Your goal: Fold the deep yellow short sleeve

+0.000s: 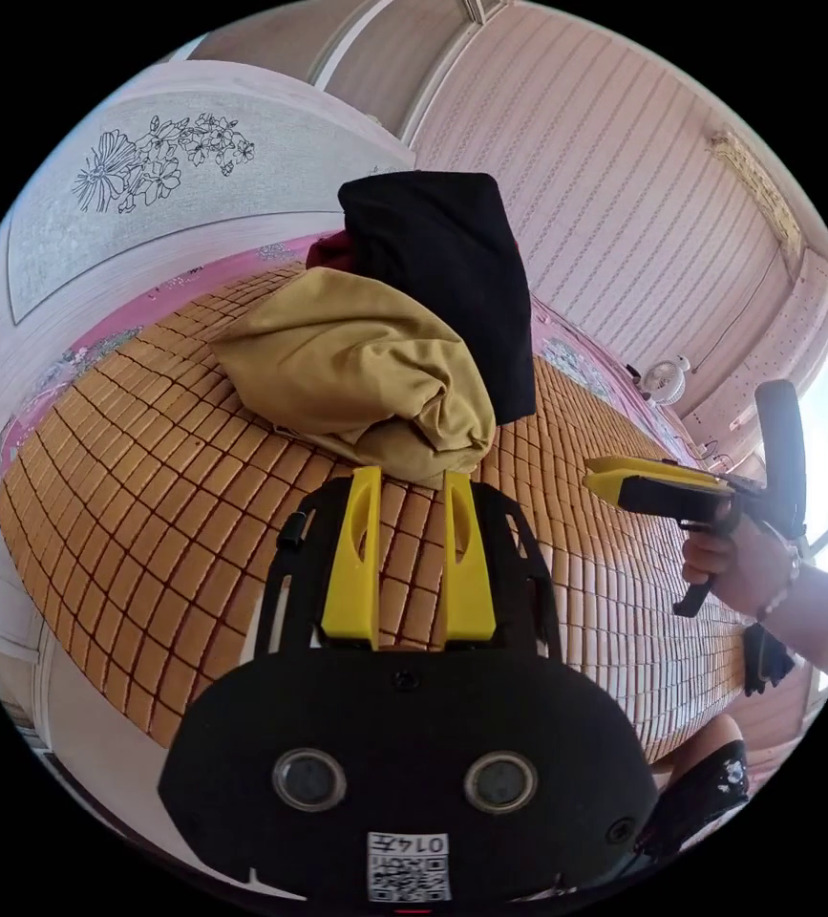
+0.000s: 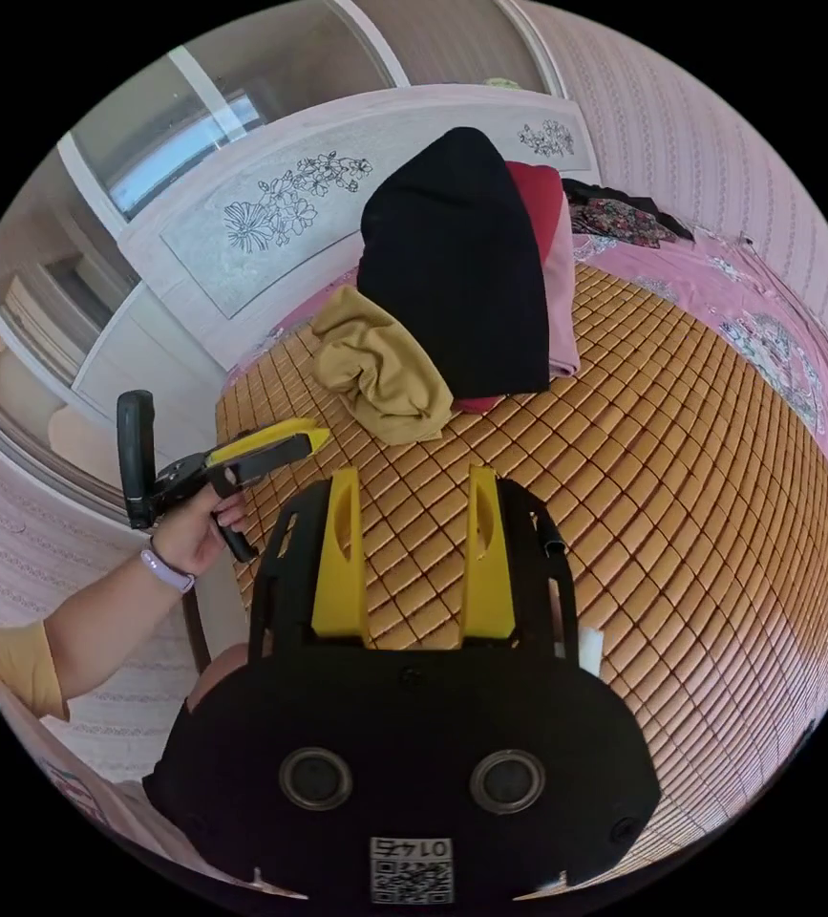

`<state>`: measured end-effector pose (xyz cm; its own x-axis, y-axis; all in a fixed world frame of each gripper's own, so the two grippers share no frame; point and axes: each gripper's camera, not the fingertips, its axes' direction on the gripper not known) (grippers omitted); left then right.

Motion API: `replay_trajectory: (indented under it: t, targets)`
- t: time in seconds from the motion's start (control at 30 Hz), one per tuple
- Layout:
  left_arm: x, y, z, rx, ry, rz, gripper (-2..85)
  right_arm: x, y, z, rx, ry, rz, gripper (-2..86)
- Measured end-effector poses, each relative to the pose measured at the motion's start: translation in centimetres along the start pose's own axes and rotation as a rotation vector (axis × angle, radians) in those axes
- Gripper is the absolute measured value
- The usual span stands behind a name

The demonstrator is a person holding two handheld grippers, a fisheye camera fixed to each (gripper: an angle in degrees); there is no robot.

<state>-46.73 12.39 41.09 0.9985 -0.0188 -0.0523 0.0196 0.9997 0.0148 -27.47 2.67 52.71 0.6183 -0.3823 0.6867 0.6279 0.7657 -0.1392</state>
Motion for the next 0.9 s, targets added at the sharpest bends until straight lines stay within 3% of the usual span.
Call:
replay_trajectory:
  t: [0.2, 0.23, 0.37, 0.57, 0.9]
  targets:
    - [-0.4, -2.5, 4.1, -0.138, -0.071, 0.039, 9.7, 3.3, -4.1, 5.8, -0.022, -0.138, 0.162, 10.1]
    - [-0.6, -2.8, 4.2, -0.151, -0.067, 0.043, 8.3, 3.7, -4.2, 5.7, -0.011, -0.208, 0.177, 5.7]
    - [-1.0, -2.9, 2.1, -0.156, 0.024, 0.001, 2.2, 4.3, -3.1, 2.8, 0.051, -0.304, 0.164, 2.3]
    - [4.6, -1.8, -7.9, 0.049, 0.276, 0.144, -0.2, 3.7, -0.7, -10.3, 0.229, -0.482, 0.043, 0.9]
    - [20.9, -2.6, -19.4, 0.275, 0.597, 0.383, -0.2, 0.6, 5.7, -36.2, 0.500, -0.246, -0.187, 0.8]
